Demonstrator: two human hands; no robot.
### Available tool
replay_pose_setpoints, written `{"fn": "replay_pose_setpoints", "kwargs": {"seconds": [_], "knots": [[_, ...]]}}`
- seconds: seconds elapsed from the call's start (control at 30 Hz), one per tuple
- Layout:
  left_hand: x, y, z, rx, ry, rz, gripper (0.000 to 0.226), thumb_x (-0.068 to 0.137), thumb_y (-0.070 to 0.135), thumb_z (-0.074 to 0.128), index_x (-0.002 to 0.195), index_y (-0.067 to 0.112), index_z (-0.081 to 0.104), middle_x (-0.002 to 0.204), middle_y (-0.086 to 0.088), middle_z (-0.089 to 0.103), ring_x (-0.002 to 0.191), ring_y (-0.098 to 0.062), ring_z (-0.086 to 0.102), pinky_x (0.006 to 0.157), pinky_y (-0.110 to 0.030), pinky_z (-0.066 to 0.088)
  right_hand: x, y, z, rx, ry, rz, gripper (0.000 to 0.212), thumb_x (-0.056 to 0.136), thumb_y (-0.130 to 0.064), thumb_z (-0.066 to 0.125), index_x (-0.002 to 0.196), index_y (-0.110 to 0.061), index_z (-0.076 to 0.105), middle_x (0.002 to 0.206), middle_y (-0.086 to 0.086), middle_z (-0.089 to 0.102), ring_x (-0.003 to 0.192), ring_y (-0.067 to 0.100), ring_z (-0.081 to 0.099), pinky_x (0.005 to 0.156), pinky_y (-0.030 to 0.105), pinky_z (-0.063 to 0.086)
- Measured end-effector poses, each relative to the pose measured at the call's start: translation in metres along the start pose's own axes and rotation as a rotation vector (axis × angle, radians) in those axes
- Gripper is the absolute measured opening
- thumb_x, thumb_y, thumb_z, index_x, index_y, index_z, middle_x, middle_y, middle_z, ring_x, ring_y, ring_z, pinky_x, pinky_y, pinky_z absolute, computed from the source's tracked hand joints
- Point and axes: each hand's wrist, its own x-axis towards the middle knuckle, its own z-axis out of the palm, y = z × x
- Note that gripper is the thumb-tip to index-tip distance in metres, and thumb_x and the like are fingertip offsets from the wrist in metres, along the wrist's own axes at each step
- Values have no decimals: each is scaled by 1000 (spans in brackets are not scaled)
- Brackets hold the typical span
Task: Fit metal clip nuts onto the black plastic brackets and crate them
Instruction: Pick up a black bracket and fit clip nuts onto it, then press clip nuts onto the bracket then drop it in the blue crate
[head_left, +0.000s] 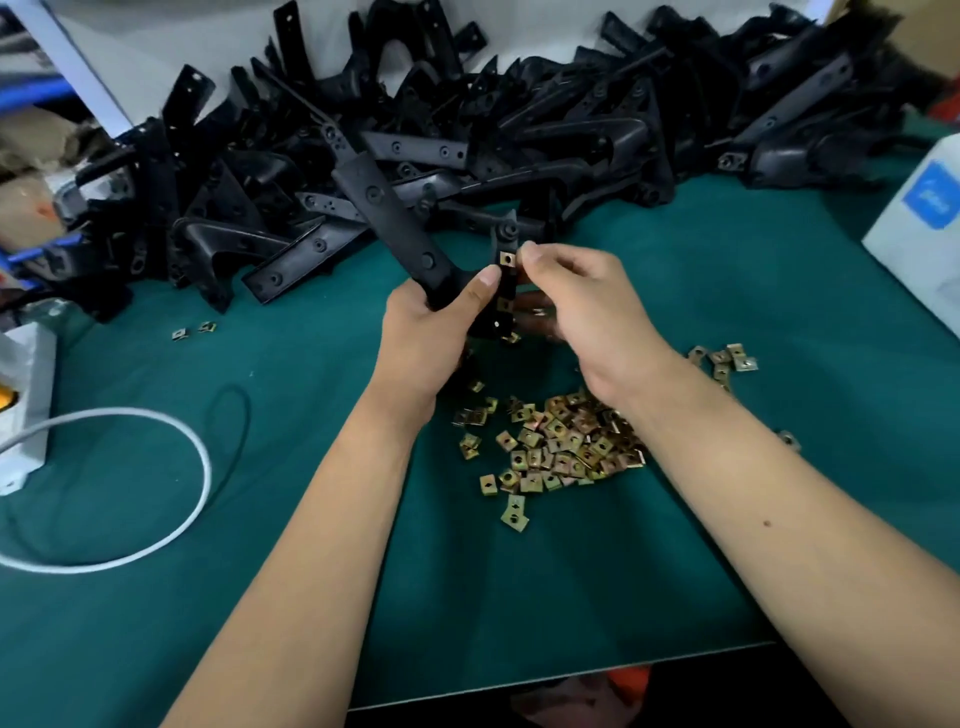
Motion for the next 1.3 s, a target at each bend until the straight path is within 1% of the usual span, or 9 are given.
{"fn": "replay_pose_setpoints", "kwargs": {"seconds": [0.17, 0.37, 0.57, 0.7, 0.83, 1.0, 1.1, 1.17, 1.3], "knots": [[-15, 31, 60, 133, -16, 223, 18, 95, 37, 70, 98, 20, 68, 80, 9, 68, 68, -9, 61, 59, -29, 46, -22, -29, -27, 295, 122, 24, 27, 104, -29, 60, 119, -8, 65, 133, 17, 66, 127, 31, 62, 112, 55, 46], [-64, 90, 177, 217, -157, 544, 25, 96, 28, 64, 114, 11, 64, 104, 0, 72, 99, -20, 68, 82, -34, 52, -70, -64, -124, 257, 511, -306, 10, 101, -2, 59, 103, -10, 63, 98, 8, 73, 97, 21, 69, 102, 42, 56], [-163, 117, 314, 313, -661, 660, 14, 90, 22, 68, 96, 11, 62, 94, -6, 71, 96, -31, 65, 83, -43, 49, -181, -51, -277, 528, 785, -456, 18, 104, 3, 49, 98, -6, 64, 91, 10, 68, 87, 19, 67, 85, 33, 57], [-226, 86, 377, 251, -914, 577, 23, 85, 24, 77, 95, 22, 56, 87, 3, 72, 90, -25, 68, 82, -37, 52, -260, 15, -358, 503, 1033, -201, 17, 104, 0, 47, 101, -7, 62, 98, 11, 66, 89, 19, 66, 89, 38, 58], [-272, 23, 425, 369, -1265, 240, 37, 88, 24, 79, 117, 18, 56, 102, -4, 75, 101, -24, 71, 93, -41, 56, -331, 108, -406, 355, 1299, 268, 20, 98, 1, 57, 81, -8, 64, 73, 10, 68, 58, 17, 66, 57, 28, 54], [-284, -50, 436, 716, -1311, 183, 40, 88, 33, 73, 121, 16, 59, 117, -5, 70, 108, -27, 66, 95, -39, 53, -380, 188, -431, 79, 1407, 744, 11, 90, -4, 71, 83, 0, 64, 79, 18, 63, 59, 25, 58, 44, 25, 46], [-283, -72, 431, 836, -1335, 183, 28, 88, 26, 70, 110, 10, 63, 113, -10, 68, 104, -29, 65, 92, -40, 54, -387, 198, -432, -197, 1352, 972, 27, 89, -22, 75, 92, 2, 63, 79, 17, 66, 67, 29, 63, 52, 30, 44], [-283, -78, 430, 899, -1327, 215, 25, 89, 19, 67, 110, 6, 64, 113, -13, 66, 102, -32, 64, 90, -41, 56, -384, 192, -431, -387, 1317, 1032, 50, 89, -31, 72, 123, 3, 57, 109, 22, 66, 95, 36, 66, 71, 37, 53], [-284, -59, 436, 881, -1277, 369, 23, 92, 19, 65, 114, 14, 63, 116, -7, 67, 108, -31, 64, 93, -42, 55, -357, 156, -425, -615, 1271, 819, 51, 94, -23, 65, 140, -4, 55, 139, 22, 56, 126, 39, 56, 102, 43, 49]]}}
